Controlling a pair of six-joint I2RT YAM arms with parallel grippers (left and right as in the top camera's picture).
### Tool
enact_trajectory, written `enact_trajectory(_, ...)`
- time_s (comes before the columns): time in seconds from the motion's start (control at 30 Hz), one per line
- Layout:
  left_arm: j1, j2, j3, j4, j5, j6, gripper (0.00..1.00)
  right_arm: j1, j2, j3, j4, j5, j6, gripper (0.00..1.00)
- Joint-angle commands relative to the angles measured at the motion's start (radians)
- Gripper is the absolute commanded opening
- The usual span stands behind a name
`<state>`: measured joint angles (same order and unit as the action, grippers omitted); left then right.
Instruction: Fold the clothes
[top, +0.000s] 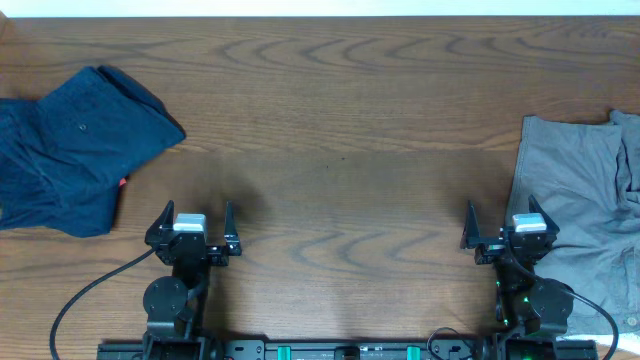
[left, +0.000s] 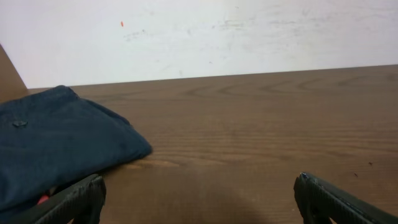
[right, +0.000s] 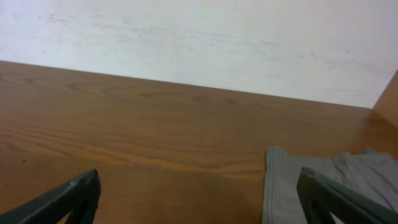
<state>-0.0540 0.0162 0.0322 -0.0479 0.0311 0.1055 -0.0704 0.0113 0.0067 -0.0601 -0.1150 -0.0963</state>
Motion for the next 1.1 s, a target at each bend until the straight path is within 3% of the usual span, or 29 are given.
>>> enact_trajectory(0.0,0.005,0.003,-0.028,-0.018,0.011,0.006,0.98,0.006,-0.005,-0.001,-0.004,0.003,-0.013,0.99)
enact_trajectory(0.1,0.005,0.003,-0.028,-0.018,0.011,0.002,0.98,0.006,-0.005,-0.001,-0.004,0.003,0.007,0.99)
enact_trajectory(0.37,0.005,0.026,0.006,-0.049,0.057,-0.245,0.98,0.006,0.016,0.015,-0.025,0.015,0.163,0.99)
enact_trajectory(0.53,0.005,0.13,0.121,-0.153,0.101,-0.253,0.98,0.005,0.109,0.099,-0.12,0.085,0.163,0.99)
enact_trajectory(0.87,0.005,0.583,0.471,-0.437,0.101,-0.249,0.98,0.003,0.647,0.412,-0.253,0.142,0.163,0.99)
enact_trajectory(1.07,0.005,0.862,0.685,-0.632,0.119,-0.249,0.98,-0.032,1.07,0.707,-0.494,0.22,0.163,0.99)
